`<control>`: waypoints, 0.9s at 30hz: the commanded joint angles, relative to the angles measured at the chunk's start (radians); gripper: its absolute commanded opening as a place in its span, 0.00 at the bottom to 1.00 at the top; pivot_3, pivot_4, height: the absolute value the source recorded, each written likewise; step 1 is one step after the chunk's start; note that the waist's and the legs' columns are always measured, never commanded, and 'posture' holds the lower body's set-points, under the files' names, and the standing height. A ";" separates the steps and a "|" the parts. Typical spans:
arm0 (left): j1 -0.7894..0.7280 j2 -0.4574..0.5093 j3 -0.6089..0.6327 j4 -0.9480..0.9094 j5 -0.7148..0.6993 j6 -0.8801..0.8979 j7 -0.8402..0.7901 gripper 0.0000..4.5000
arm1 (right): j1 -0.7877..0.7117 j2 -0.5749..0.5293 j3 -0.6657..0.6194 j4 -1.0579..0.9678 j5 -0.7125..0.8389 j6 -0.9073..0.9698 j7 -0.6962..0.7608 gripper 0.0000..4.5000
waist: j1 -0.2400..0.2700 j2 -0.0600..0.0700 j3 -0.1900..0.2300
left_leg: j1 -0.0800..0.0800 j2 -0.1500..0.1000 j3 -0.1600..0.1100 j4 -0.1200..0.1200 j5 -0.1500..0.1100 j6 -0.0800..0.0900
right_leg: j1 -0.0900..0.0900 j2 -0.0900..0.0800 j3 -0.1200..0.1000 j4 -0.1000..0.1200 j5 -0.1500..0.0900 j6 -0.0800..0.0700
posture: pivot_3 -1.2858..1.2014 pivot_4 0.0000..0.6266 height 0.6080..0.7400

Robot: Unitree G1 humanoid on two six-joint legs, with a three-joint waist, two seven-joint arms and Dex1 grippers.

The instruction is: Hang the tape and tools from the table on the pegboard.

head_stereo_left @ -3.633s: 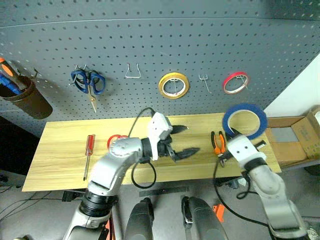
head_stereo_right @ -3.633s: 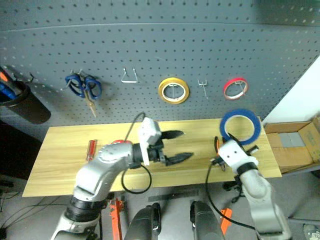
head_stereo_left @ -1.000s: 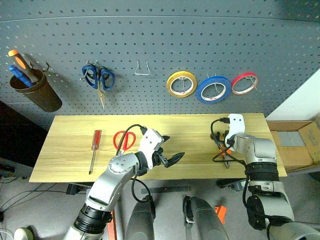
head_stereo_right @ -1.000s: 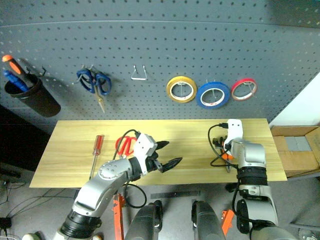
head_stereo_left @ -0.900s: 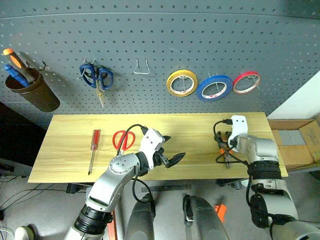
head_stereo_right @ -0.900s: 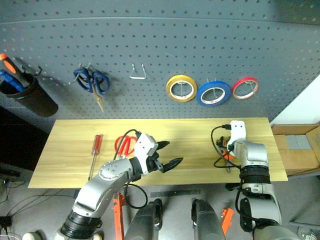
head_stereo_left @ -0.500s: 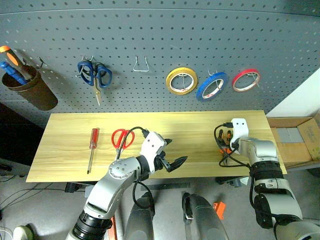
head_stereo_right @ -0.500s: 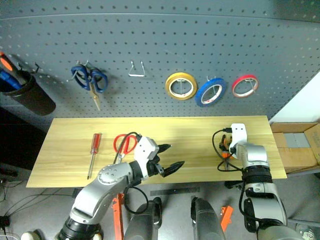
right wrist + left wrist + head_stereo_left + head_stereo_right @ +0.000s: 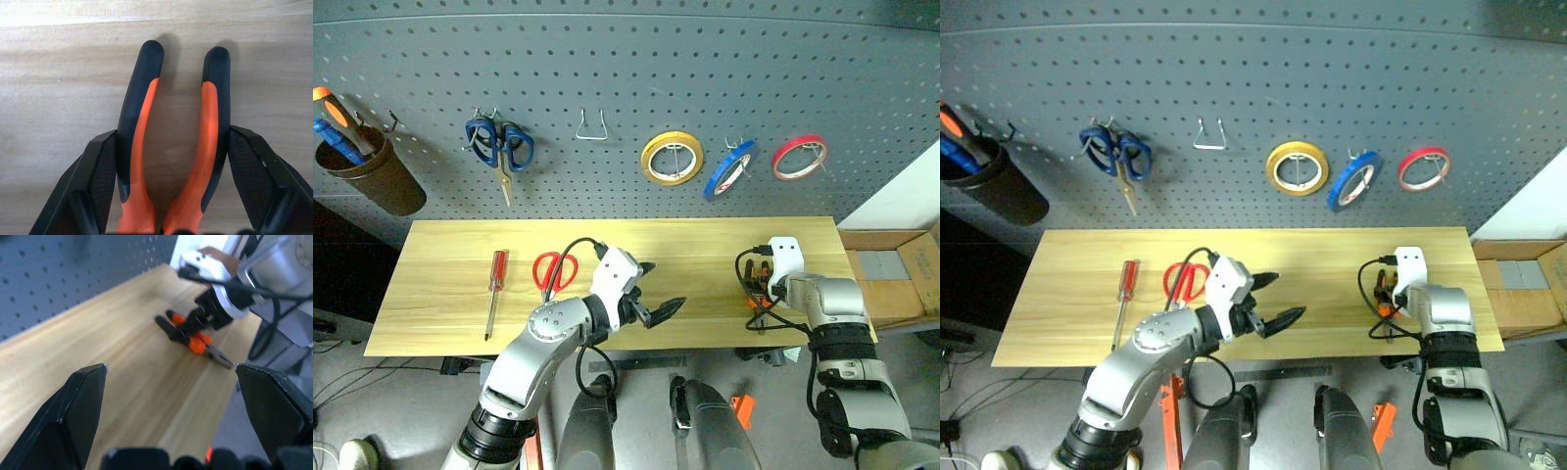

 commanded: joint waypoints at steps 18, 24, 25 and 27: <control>0.222 -0.103 0.445 -0.600 -0.254 0.204 0.520 1.00 | -0.050 0.260 0.280 -0.675 0.090 -0.516 0.062 0.63 | 0.030 -0.010 -0.044 | -0.011 0.000 -0.012 0.007 0.001 -0.006 | -0.005 0.008 -0.006 0.000 0.004 0.001 | 0.61 0.28 1.00; 0.180 -0.054 0.426 -0.547 -0.132 0.109 0.554 1.00 | -0.307 0.323 0.242 -0.307 -0.025 -0.866 -0.014 0.63 | 0.073 -0.011 -0.063 | -0.011 0.000 -0.013 0.006 0.004 -0.010 | -0.004 0.013 -0.011 0.000 0.007 -0.005 | 0.63 0.24 1.00; 0.161 -0.050 0.429 -0.515 -0.120 0.090 0.549 1.00 | -0.347 0.323 0.231 -0.246 -0.041 -0.925 -0.031 0.63 | 0.081 -0.011 -0.064 | -0.011 0.000 -0.012 0.006 0.005 -0.010 | -0.004 0.014 -0.012 0.000 0.008 -0.006 | 0.63 0.24 1.00; 0.130 -0.044 0.433 -0.458 -0.097 0.050 0.539 1.00 | -0.405 0.320 0.217 -0.151 -0.065 -1.023 -0.050 0.63 | 0.092 -0.011 -0.067 | -0.011 0.001 -0.012 0.006 0.007 -0.010 | -0.004 0.014 -0.014 0.000 0.009 -0.008 | 0.63 0.24 1.00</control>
